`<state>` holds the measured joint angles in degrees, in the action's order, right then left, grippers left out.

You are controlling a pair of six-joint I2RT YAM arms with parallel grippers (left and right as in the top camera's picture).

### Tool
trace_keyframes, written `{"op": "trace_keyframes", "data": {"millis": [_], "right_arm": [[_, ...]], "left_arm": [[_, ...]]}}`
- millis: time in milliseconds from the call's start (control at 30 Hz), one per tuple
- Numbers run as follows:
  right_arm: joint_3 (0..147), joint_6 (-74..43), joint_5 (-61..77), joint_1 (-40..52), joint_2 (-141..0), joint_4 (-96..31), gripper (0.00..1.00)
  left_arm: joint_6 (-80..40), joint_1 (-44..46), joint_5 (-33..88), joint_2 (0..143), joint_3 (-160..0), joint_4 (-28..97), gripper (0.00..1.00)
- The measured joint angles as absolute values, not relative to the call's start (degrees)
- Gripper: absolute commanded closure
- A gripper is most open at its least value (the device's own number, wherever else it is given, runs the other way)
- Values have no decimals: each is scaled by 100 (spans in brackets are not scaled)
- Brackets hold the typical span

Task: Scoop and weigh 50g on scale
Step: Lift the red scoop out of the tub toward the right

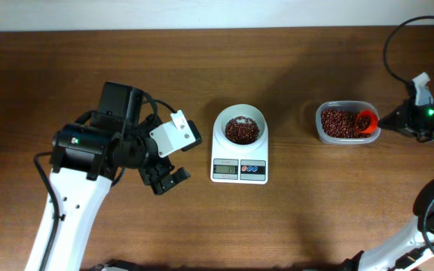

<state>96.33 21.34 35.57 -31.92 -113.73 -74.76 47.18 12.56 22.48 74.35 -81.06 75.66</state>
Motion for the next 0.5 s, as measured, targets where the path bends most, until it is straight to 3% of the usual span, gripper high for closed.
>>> {"op": "trace_keyframes", "data": {"millis": [500], "right_arm": [[9633,2438,4689,-3710,-11373,-7719,96]], "left_arm": [[4718,1256,2248,7435,-8106,7568,1]]}}
